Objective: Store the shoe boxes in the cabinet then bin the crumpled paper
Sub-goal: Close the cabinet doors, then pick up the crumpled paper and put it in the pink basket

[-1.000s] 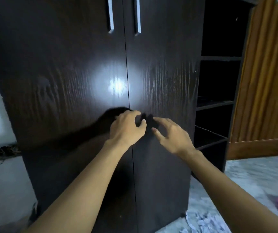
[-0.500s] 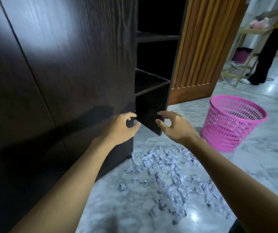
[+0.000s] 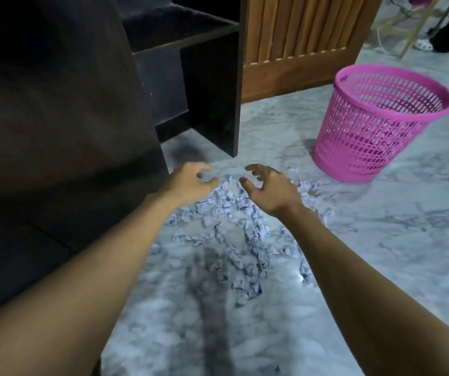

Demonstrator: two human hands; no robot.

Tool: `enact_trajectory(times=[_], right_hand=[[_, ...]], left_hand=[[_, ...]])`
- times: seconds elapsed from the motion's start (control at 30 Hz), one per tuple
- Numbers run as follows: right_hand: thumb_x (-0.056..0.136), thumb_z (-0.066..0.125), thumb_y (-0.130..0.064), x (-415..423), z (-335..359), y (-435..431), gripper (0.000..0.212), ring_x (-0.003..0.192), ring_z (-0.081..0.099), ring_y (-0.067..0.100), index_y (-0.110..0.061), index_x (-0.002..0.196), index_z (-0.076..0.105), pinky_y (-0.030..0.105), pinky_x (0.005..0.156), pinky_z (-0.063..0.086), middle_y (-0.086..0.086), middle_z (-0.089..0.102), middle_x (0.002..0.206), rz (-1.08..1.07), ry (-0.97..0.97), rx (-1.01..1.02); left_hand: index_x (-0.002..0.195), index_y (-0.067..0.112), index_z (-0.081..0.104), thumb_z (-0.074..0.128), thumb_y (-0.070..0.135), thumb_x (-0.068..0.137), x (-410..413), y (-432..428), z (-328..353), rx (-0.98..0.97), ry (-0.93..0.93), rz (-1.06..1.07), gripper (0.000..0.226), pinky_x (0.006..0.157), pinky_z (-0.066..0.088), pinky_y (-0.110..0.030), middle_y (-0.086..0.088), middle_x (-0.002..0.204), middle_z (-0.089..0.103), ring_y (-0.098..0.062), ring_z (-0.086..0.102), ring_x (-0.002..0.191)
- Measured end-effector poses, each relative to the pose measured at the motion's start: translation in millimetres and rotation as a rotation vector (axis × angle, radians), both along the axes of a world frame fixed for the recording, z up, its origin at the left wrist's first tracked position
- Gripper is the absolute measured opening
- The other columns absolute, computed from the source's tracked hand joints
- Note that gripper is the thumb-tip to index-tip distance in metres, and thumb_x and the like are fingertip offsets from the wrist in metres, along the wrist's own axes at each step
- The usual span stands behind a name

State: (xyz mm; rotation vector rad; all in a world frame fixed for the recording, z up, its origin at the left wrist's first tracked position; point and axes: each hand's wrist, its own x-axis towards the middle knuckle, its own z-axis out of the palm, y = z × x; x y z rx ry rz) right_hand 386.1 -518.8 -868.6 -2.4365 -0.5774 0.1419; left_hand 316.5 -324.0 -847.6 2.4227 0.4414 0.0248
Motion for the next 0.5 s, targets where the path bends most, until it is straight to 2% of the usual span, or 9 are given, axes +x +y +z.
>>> enact_trajectory(times=[0.07,0.13,0.2,0.3,0.43,0.5], right_hand=[[0.094,0.053,-0.052,-8,-28,5,0.045,0.117,0.06,0.019,-0.031,0.134,0.055,0.038,0.093,0.05,-0.002,0.061,0.132,-0.026,0.024,0.018],[0.094,0.053,-0.051,-19,-57,11,0.045,0.118,0.059,0.017,-0.031,0.134,0.055,0.035,0.092,0.05,-0.004,0.06,0.134,-0.05,0.037,0.024],[0.094,0.052,-0.052,-33,-87,19,0.046,0.118,0.059,0.017,-0.031,0.135,0.054,0.036,0.093,0.05,-0.003,0.059,0.134,-0.07,0.073,0.017],[0.094,0.05,-0.056,-56,-126,22,0.048,0.122,0.057,0.019,-0.033,0.136,0.051,0.039,0.095,0.049,-0.003,0.057,0.138,-0.106,0.128,-0.001],[0.093,0.052,-0.056,-98,-181,19,0.051,0.127,0.053,0.023,-0.032,0.138,0.051,0.038,0.096,0.048,0.0,0.05,0.144,-0.159,0.131,-0.074],[0.089,0.054,-0.059,-119,-206,14,0.056,0.125,0.054,0.028,-0.026,0.134,0.056,0.041,0.1,0.047,0.006,0.054,0.14,-0.256,0.024,-0.134]], left_hand=[[0.115,0.025,0.068,0.068,0.044,0.085,-3,1,-31,-0.01,0.015,0.002,0.035,0.071,0.04,-0.02,0.004,0.113,0.063,-0.011,0.058,0.096],[0.117,0.026,0.067,0.068,0.051,0.082,-8,6,-60,-0.012,0.026,-0.002,0.043,0.077,0.044,-0.022,0.005,0.114,0.064,-0.012,0.06,0.099],[0.115,0.028,0.068,0.066,0.059,0.076,-15,14,-88,-0.029,0.029,0.007,0.05,0.084,0.052,-0.029,0.006,0.114,0.066,-0.014,0.063,0.102],[0.115,0.029,0.066,0.062,0.067,0.071,-32,19,-120,-0.046,0.06,0.026,0.058,0.092,0.052,-0.035,0.007,0.115,0.065,-0.015,0.062,0.109],[0.125,0.028,0.06,0.066,0.055,0.082,-54,29,-172,-0.078,0.119,0.034,0.051,0.094,0.046,-0.031,0.0,0.127,0.058,-0.02,0.054,0.121],[0.132,0.028,0.056,0.065,0.057,0.082,-65,29,-195,-0.016,0.095,0.047,0.058,0.099,0.044,-0.033,-0.002,0.136,0.053,-0.021,0.047,0.129]])
